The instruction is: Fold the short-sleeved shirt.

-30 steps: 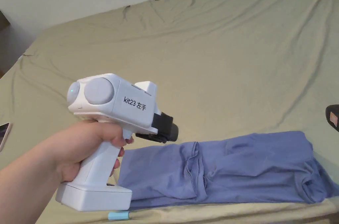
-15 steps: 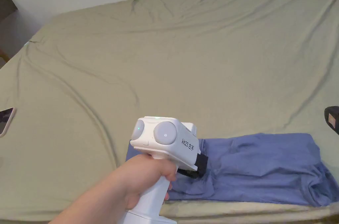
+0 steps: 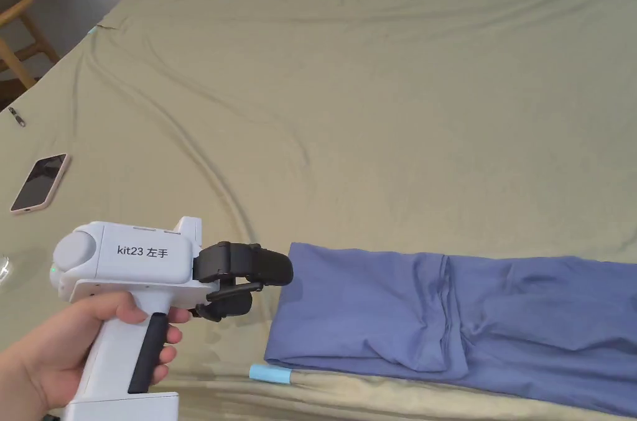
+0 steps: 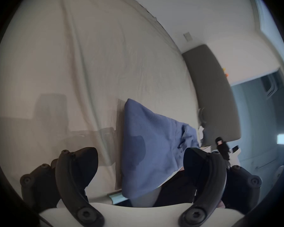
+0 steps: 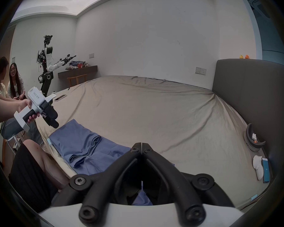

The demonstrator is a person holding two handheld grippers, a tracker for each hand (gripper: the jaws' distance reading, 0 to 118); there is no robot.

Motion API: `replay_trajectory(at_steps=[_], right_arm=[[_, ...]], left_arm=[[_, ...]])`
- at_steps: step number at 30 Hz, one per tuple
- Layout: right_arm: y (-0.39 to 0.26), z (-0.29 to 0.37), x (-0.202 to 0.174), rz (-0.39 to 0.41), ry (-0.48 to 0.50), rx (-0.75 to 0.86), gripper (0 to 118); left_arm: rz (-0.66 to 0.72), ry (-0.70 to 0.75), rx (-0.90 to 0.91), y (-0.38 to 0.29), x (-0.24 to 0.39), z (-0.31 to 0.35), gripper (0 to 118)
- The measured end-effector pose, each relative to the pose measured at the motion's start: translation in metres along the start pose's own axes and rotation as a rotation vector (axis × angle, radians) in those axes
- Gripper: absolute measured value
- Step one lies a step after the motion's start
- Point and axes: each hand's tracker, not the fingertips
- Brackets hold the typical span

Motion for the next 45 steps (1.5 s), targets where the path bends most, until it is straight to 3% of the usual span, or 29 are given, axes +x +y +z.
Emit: replay_trajectory(at_steps=[3,4,6,7,9,10,11,12,15,17,21,27,31,35,37,39,45], right_arm=[[-0.002,-0.001,0.000,-0.002,-0.005,-0.012,0],[-0.002,0.000,0.000,-0.005,-0.006,-0.015,0],[-0.001,0.005,0.001,-0.006,-0.010,-0.017,0],[-0.002,0.007,0.002,-0.005,-0.011,-0.020,0],[-0.004,0.008,0.003,0.001,-0.014,-0.033,0],[-0.005,0.008,0.004,0.005,-0.019,-0.041,0],[-0.006,0.009,0.005,0.009,-0.024,-0.047,0],[-0.007,0.010,0.007,0.009,-0.030,-0.050,0],[-0.003,0.009,0.009,-0.003,-0.048,-0.048,0],[0.000,0.009,0.009,-0.016,-0.055,-0.040,0],[0.005,0.006,0.006,-0.034,-0.055,-0.026,0],[0.012,0.007,-0.001,-0.033,-0.019,0.008,0],[0.011,0.005,-0.003,-0.020,0.014,0.023,0],[0.015,0.005,-0.005,-0.020,0.042,0.040,0],[0.017,0.005,-0.006,-0.014,0.058,0.043,0],[0.018,0.006,-0.007,-0.008,0.063,0.048,0],[0.023,0.017,-0.018,-0.022,0.082,0.063,0]], left_arm=[[0.027,-0.055,-0.030,-0.004,-0.007,-0.037,106],[0.003,-0.105,-0.019,-0.006,-0.006,-0.043,110],[-0.073,-0.223,0.028,-0.002,0.003,-0.047,106],[-0.011,-0.211,-0.031,0.000,0.003,-0.058,95],[0.012,-0.237,-0.090,-0.007,0.005,-0.077,58],[-0.042,-0.187,-0.110,-0.011,0.009,-0.085,19],[-0.096,-0.133,-0.110,-0.004,-0.001,-0.092,12],[-0.120,-0.077,-0.131,-0.006,0.001,-0.099,12],[-0.083,-0.118,-0.126,0.006,0.005,-0.087,12],[-0.122,-0.022,-0.117,0.007,0.014,-0.077,11],[-0.156,-0.043,-0.096,0.000,0.057,-0.041,11],[-0.206,0.170,-0.027,0.027,0.088,0.034,10],[-0.172,0.463,-0.072,0.047,0.088,0.052,10],[-0.224,0.677,-0.140,0.040,0.132,0.031,11],[-0.311,0.637,-0.148,0.030,0.167,0.015,11],[-0.304,0.607,-0.165,0.022,0.197,-0.006,11],[-0.469,0.648,-0.286,-0.012,0.257,-0.102,12]])
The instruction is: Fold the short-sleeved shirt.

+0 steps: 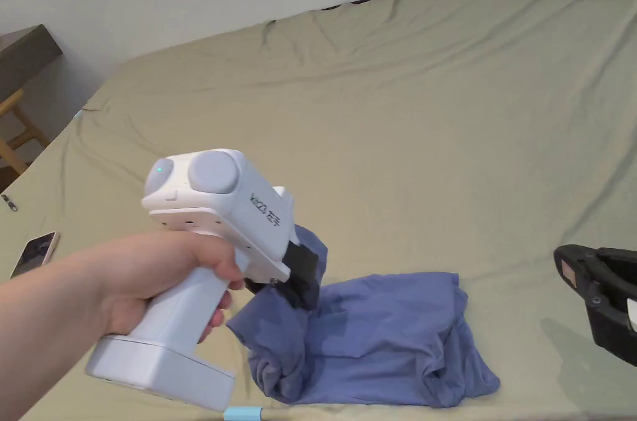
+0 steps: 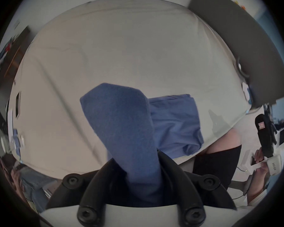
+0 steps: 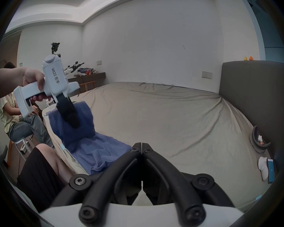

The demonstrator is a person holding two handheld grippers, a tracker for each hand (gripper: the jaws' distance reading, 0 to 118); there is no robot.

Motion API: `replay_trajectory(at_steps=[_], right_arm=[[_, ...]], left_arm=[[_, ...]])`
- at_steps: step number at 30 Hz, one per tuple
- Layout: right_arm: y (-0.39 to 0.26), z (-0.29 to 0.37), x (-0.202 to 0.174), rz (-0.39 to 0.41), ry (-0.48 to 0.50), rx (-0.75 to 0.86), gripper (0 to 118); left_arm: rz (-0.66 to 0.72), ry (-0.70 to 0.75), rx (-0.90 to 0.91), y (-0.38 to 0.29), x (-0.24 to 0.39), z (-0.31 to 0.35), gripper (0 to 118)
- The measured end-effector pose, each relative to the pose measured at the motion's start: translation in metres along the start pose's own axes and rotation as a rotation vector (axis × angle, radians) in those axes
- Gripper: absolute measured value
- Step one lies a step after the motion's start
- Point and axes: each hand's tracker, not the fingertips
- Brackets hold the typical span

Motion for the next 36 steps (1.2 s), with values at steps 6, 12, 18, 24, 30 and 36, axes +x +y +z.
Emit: replay_trajectory(at_steps=[6,12,18,24,30,36], right_arm=[[-0.007,0.016,0.010,-0.017,-0.017,0.003,0],[-0.012,0.022,0.027,-0.065,-0.045,-0.013,0],[-0.012,0.022,0.032,-0.104,-0.052,-0.024,0],[-0.009,0.014,0.025,-0.084,-0.046,-0.031,0],[-0.011,0.001,0.013,-0.037,-0.023,-0.055,0],[-0.019,-0.015,-0.004,-0.004,-0.009,-0.137,0]], left_arm=[[0.101,-0.106,-0.034,0.023,0.047,-0.063,64],[-0.002,-0.223,0.250,0.011,0.067,-0.007,3],[-0.055,-0.002,0.121,-0.015,0.047,-0.036,0],[-0.060,-0.026,0.057,-0.024,0.086,-0.116,0],[0.032,-0.079,0.077,-0.012,0.091,-0.126,0],[0.048,-0.382,0.245,-0.022,0.048,-0.062,0]])
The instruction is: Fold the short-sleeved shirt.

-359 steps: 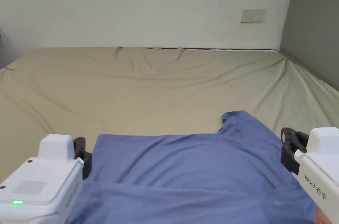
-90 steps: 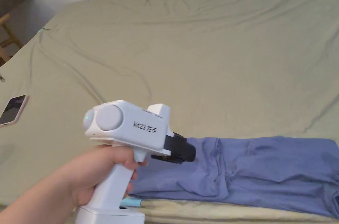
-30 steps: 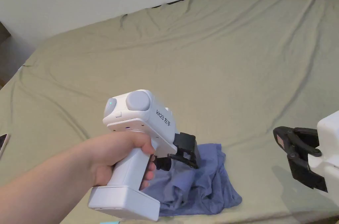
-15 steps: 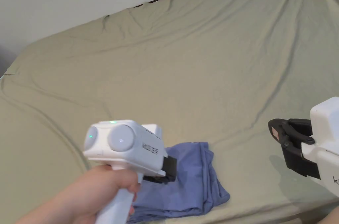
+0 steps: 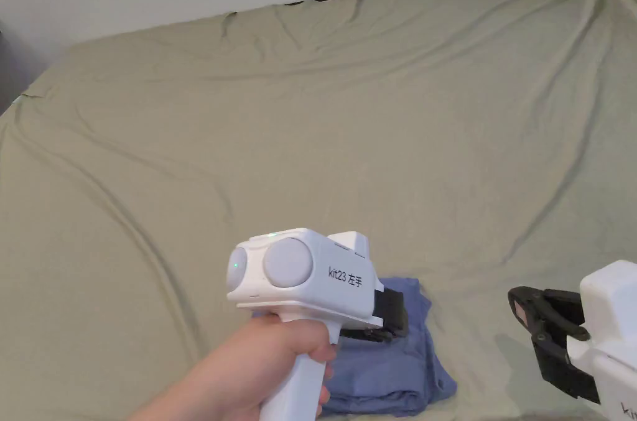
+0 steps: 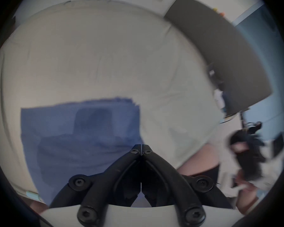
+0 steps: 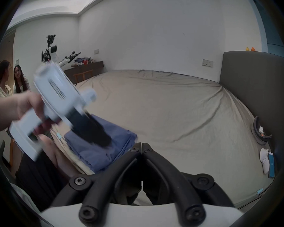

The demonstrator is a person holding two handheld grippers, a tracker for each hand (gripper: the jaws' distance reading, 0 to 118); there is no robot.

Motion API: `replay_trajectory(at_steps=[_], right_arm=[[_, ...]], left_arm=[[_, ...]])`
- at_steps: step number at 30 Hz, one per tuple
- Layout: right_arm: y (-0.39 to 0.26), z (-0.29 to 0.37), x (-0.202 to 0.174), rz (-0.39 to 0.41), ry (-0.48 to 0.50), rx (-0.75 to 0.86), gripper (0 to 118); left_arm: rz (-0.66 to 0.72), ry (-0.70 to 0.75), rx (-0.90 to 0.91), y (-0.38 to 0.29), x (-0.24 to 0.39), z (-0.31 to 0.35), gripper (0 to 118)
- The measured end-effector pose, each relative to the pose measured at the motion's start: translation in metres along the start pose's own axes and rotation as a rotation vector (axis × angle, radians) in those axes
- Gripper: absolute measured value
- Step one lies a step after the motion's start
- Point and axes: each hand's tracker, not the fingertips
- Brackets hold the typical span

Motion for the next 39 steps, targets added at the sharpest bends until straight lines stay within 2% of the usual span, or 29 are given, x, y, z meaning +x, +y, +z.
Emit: replay_trajectory(at_steps=[3,5,7,9,11,14,16,17,18,19,20,21,22,23,24,25,26,27,30,32,33,34,35,36,39], right_arm=[[0.001,-0.011,-0.011,0.004,0.014,-0.052,0],[0.007,-0.022,-0.021,-0.049,0.068,-0.096,0],[0.016,-0.035,-0.032,-0.091,0.140,-0.132,0],[0.028,-0.053,-0.044,-0.117,0.254,-0.171,0],[0.038,-0.076,-0.055,-0.163,0.344,-0.227,0],[0.038,-0.122,-0.050,-0.310,0.425,-0.287,0],[0.028,-0.158,-0.043,-0.469,0.582,-0.399,0],[0.020,-0.173,-0.038,-0.498,0.587,-0.421,0],[0.010,-0.187,-0.033,-0.500,0.541,-0.440,0],[0.000,-0.198,-0.027,-0.501,0.481,-0.457,0],[-0.013,-0.207,-0.022,-0.537,0.457,-0.499,0],[-0.025,-0.214,-0.013,-0.644,0.491,-0.512,0],[-0.036,-0.217,-0.001,-0.808,0.597,-0.488,0],[-0.046,-0.219,0.008,-0.861,0.623,-0.482,0],[-0.051,-0.219,0.013,-0.838,0.605,-0.493,0],[-0.052,-0.218,0.016,-0.754,0.613,-0.478,0],[-0.051,-0.217,0.017,-0.693,0.619,-0.476,0],[-0.050,-0.217,0.018,-0.665,0.608,-0.490,0],[-0.050,-0.221,0.024,-0.748,0.624,-0.524,0],[-0.053,-0.223,0.026,-0.752,0.636,-0.518,0],[-0.055,-0.224,0.028,-0.756,0.646,-0.513,0],[-0.057,-0.224,0.029,-0.766,0.653,-0.508,0],[-0.059,-0.224,0.031,-0.781,0.663,-0.499,0],[-0.062,-0.224,0.032,-0.789,0.667,-0.497,0],[-0.067,-0.225,0.035,-0.804,0.683,-0.486,0]], left_arm=[[-0.045,-0.011,0.138,-0.009,-0.022,0.066,0],[-0.052,-0.023,0.204,-0.020,-0.048,0.104,0],[-0.043,-0.020,0.257,-0.034,-0.078,0.132,0],[-0.026,-0.007,0.294,-0.046,-0.106,0.149,0],[0.043,-0.029,0.307,-0.056,-0.131,0.153,0],[0.139,-0.106,0.264,-0.069,-0.157,0.143,0],[0.145,-0.142,0.254,-0.075,-0.168,0.134,0],[0.159,-0.169,0.241,-0.077,-0.173,0.130,0],[0.167,-0.198,0.230,-0.076,-0.180,0.126,1],[0.162,-0.218,0.232,-0.078,-0.184,0.123,12],[0.163,-0.232,0.247,-0.080,-0.188,0.120,25],[0.167,-0.251,0.248,-0.081,-0.191,0.118,39],[0.180,-0.273,0.236,-0.080,-0.197,0.114,56],[0.199,-0.304,0.230,-0.079,-0.202,0.111,68],[0.219,-0.344,0.223,-0.077,-0.208,0.106,79],[0.246,-0.367,0.216,-0.075,-0.214,0.100,87],[0.268,-0.370,0.218,-0.073,-0.222,0.094,91],[0.273,-0.371,0.216,-0.070,-0.229,0.086,91],[0.351,-0.427,0.137,-0.065,-0.246,0.055,96],[0.445,-0.471,0.059,-0.065,-0.257,0.028,96],[0.476,-0.516,0.037,-0.065,-0.261,0.018,96],[0.488,-0.652,0.112,-0.065,-0.270,0.014,95],[0.505,-0.680,0.107,-0.060,-0.269,0.009,96],[0.535,-0.635,0.064,-0.055,-0.267,0.000,96],[0.536,-0.685,0.055,-0.047,-0.250,-0.016,90]])
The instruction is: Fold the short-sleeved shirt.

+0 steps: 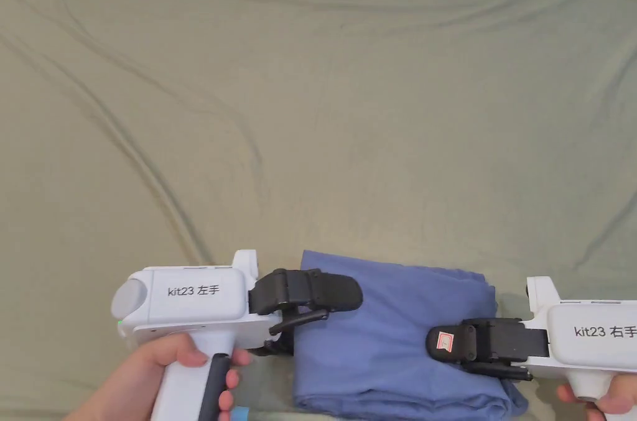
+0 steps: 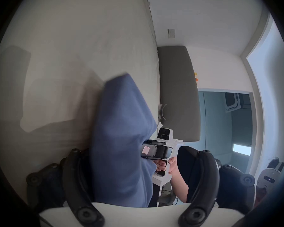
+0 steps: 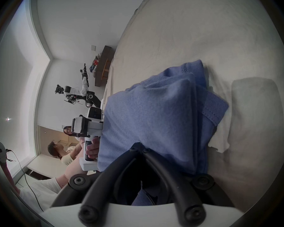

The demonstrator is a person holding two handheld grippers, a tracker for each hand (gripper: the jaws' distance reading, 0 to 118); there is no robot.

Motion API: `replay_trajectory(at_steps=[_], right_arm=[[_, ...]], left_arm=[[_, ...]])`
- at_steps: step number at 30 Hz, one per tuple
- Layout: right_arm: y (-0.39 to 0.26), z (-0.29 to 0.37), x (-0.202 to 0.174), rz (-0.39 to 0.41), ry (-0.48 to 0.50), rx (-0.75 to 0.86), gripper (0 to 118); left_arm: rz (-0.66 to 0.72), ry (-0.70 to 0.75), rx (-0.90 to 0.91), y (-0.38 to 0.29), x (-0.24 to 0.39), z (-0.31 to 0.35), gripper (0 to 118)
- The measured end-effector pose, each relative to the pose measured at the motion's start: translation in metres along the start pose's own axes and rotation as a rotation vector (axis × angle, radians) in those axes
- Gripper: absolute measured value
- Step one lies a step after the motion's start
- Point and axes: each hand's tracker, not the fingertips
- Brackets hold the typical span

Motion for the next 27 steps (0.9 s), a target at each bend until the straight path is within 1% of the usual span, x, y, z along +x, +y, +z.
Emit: replay_trajectory(at_steps=[1,2,3,4,5,6,8,11,13,15,18,21,25,27], right_arm=[[-0.001,0.000,0.001,-0.003,0.006,0.002,0],[-0.001,0.001,0.002,-0.004,0.007,0.006,0],[-0.002,0.002,0.002,-0.013,0.010,0.016,0],[-0.004,0.004,0.004,-0.048,0.024,0.035,0],[-0.006,0.005,0.005,-0.061,0.020,0.051,0],[-0.008,0.007,0.006,-0.072,0.032,0.064,0],[-0.013,0.012,0.003,-0.075,0.026,0.084,0],[-0.016,0.021,-0.006,-0.039,0.024,0.092,0],[-0.016,0.027,-0.015,-0.029,0.038,0.106,0],[-0.013,0.034,-0.025,-0.005,0.055,0.138,0],[-0.012,0.044,-0.042,0.021,0.133,0.174,0],[-0.013,0.048,-0.055,0.055,0.143,0.175,0],[-0.016,0.049,-0.062,0.075,0.153,0.167,0],[-0.023,0.034,-0.072,0.083,0.158,0.157,0]], left_arm=[[-0.035,0.026,-0.035,-0.001,0.003,-0.011,80],[-0.095,0.090,-0.054,-0.002,0.007,-0.020,64],[-0.156,0.181,-0.046,-0.003,0.006,-0.029,42],[-0.187,0.242,-0.048,-0.003,0.004,-0.035,27],[-0.181,0.212,-0.048,-0.002,0.002,-0.034,27],[-0.158,0.146,-0.064,0.003,0.004,-0.029,26],[-0.149,0.198,-0.078,0.001,0.012,-0.022,25],[-0.307,0.295,-0.114,-0.001,0.042,-0.008,23],[-0.348,0.318,-0.130,0.001,0.066,0.011,22],[-0.389,0.374,-0.120,0.005,0.089,0.038,22],[-0.452,0.533,-0.090,0.013,0.119,0.089,22],[-0.476,0.707,-0.076,0.026,0.135,0.146,22],[-0.437,0.932,-0.068,0.051,0.139,0.213,22],[-0.408,1.030,-0.051,0.066,0.133,0.238,22]])
